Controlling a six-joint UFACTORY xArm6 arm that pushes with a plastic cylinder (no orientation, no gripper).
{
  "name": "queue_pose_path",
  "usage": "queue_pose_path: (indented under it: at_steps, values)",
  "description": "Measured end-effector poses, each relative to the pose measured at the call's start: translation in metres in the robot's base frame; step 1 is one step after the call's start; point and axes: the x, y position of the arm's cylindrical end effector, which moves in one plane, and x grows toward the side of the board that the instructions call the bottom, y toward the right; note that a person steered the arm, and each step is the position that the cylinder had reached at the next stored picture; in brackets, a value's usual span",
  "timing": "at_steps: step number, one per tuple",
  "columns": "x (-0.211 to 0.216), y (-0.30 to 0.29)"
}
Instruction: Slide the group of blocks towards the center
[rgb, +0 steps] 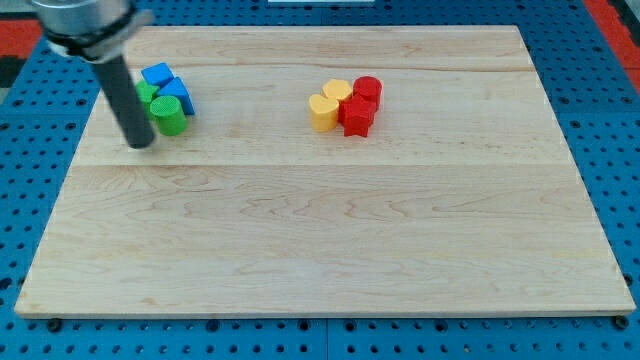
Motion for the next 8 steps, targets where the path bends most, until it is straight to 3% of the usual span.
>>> queue_pose_path:
  at_steps: [1, 2, 6, 8]
  values:
    - [-0.022, -0.049]
    - [-0.047, -0.056]
    - [-0.065, 0.033]
    - [-0.065, 0.024]
